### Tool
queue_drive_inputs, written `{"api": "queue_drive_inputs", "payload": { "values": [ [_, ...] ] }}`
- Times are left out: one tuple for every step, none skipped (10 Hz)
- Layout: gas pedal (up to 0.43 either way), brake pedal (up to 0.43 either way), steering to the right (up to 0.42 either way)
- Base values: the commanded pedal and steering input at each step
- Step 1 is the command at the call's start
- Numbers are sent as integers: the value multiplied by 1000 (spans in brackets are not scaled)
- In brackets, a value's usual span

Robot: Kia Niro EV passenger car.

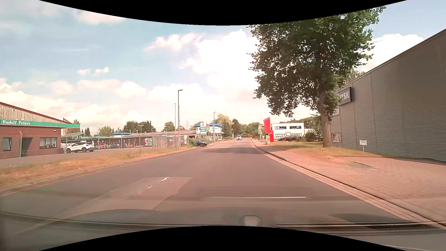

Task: Follow the waypoints while adhering to traffic rules and regulations

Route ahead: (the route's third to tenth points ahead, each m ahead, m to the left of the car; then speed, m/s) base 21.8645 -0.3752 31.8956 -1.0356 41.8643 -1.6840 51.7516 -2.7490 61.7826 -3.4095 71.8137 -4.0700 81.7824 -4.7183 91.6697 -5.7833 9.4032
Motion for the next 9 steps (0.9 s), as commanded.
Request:
{"api": "queue_drive_inputs", "payload": {
  "values": [
    [268,0,5],
    [260,0,5],
    [228,0,6],
    [209,0,8],
    [197,0,11],
    [189,0,12],
    [157,0,14],
    [157,0,15],
    [150,0,15]
  ]
}}
